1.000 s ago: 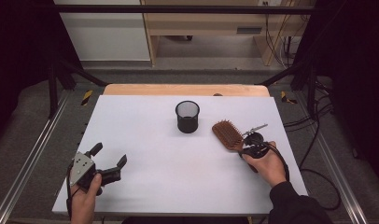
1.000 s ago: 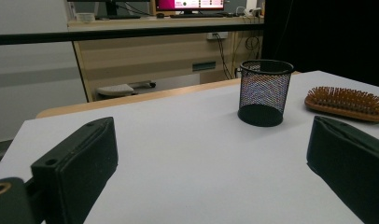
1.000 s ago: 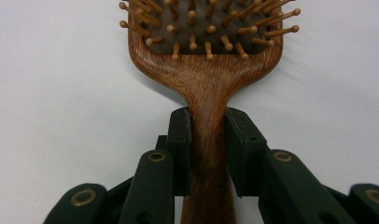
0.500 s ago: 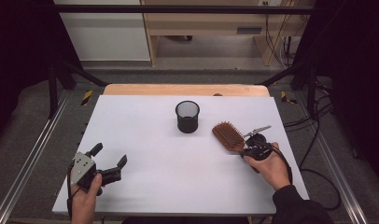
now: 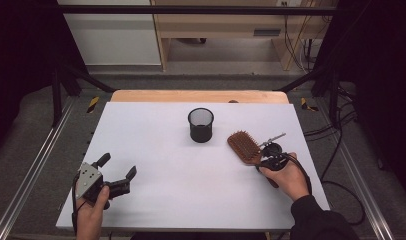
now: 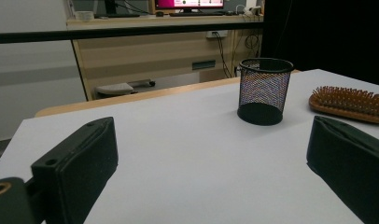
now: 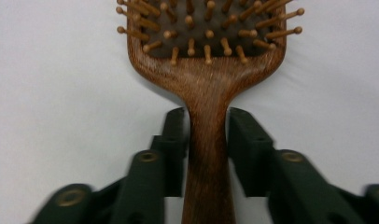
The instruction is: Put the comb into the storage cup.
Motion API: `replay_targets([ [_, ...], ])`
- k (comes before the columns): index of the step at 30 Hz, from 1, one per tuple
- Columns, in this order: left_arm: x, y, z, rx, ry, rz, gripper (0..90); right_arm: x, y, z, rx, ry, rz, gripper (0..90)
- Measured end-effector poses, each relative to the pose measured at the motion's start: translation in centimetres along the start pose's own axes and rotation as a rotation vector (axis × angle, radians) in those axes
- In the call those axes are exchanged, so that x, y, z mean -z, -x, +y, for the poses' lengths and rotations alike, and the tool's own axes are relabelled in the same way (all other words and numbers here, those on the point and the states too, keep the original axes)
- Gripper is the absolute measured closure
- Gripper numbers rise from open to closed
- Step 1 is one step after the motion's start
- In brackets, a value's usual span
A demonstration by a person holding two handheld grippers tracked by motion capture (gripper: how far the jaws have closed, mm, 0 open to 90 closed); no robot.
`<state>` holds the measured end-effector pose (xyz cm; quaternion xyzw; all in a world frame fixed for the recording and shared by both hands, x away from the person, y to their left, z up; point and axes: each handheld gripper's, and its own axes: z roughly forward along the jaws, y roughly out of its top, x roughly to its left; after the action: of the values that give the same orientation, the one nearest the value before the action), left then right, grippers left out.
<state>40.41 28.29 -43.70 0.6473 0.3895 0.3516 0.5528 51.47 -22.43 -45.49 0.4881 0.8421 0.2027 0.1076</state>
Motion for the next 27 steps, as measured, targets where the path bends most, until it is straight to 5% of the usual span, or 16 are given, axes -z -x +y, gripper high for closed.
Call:
replay_targets([
  [16, 0.1, 0.2, 0.1, -0.013, -0.001, -0.003, 2.2, -0.2, -0.6, 0.5, 0.047, -0.03, -0.032, 73.3],
  [24, 0.1, 0.5, 0.2, -0.016, -0.001, -0.01, 2.2, 1.2, -0.1, -1.1, 0.011, 0.132, -0.021, 73.3],
  [27, -0.1, 1.5, 0.7, -0.024, -0.001, -0.042, 2.2, 2.1, 0.0, -1.3, 0.004, 0.195, -0.013, 73.2],
])
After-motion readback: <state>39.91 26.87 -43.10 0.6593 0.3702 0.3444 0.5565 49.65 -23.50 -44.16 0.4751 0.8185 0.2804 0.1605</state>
